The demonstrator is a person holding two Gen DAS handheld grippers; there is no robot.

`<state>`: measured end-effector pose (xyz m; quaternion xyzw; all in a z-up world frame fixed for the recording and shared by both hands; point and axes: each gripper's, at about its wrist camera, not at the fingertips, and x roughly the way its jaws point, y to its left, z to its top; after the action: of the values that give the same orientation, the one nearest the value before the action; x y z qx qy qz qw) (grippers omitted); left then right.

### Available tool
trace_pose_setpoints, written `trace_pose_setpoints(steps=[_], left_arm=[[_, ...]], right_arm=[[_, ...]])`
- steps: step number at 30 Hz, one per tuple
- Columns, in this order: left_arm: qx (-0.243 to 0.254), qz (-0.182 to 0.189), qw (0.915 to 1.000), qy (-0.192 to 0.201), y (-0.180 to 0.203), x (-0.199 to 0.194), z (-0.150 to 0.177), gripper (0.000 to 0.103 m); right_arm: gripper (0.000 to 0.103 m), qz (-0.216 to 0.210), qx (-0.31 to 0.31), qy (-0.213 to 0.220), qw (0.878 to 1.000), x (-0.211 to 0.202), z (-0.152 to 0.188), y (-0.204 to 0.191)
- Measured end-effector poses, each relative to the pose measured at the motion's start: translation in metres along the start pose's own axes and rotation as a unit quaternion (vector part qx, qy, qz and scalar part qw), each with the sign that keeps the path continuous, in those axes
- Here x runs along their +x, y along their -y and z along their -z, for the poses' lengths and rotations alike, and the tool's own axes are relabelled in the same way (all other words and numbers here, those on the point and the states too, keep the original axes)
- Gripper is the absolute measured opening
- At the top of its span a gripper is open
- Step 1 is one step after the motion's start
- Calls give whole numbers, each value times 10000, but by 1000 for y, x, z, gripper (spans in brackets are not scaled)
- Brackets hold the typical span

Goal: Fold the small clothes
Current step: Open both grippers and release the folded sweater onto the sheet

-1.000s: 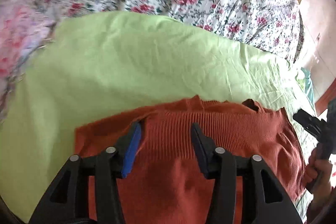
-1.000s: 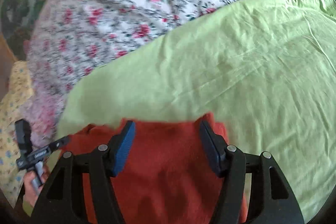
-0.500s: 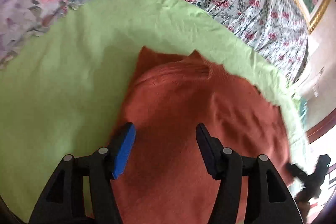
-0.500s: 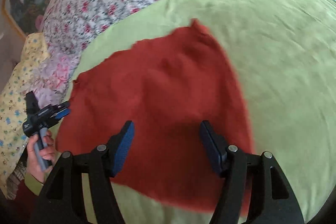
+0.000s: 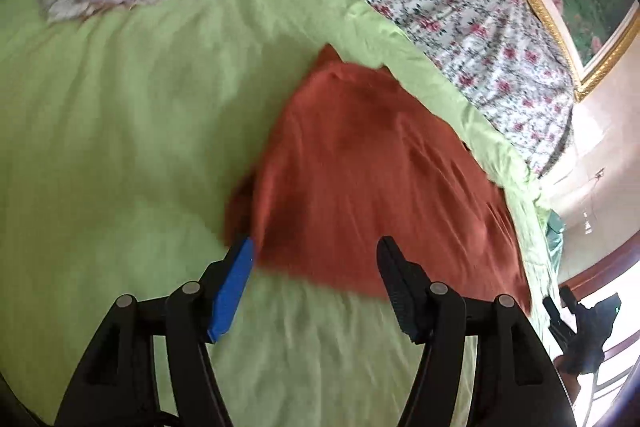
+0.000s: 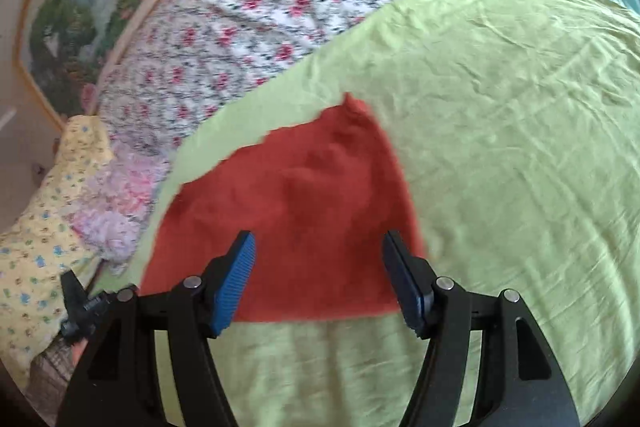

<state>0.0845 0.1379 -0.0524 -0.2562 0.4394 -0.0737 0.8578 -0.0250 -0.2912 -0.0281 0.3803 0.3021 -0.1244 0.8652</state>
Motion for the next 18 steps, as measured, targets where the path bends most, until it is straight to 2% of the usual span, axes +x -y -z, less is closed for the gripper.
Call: trace_pose_setpoints(steps=[4,8,14,18], left_arm=[[-254,355,9987,-249,5,4,22,64],[-281,373,9984,-323,12,8,36,64],[-742,558,9956,-152,11,22,27,68],[-1053,506,9931,106,7,37,9,68]], right_arm=[[67,-224,-39,-110,9997,-1,15,-13],[67,-385,-14,-257,9989,-3,36,-19],[67,-551,59,-541,9970,2,61,-20],[67,-618,2,-653,9960,3,68,-26]])
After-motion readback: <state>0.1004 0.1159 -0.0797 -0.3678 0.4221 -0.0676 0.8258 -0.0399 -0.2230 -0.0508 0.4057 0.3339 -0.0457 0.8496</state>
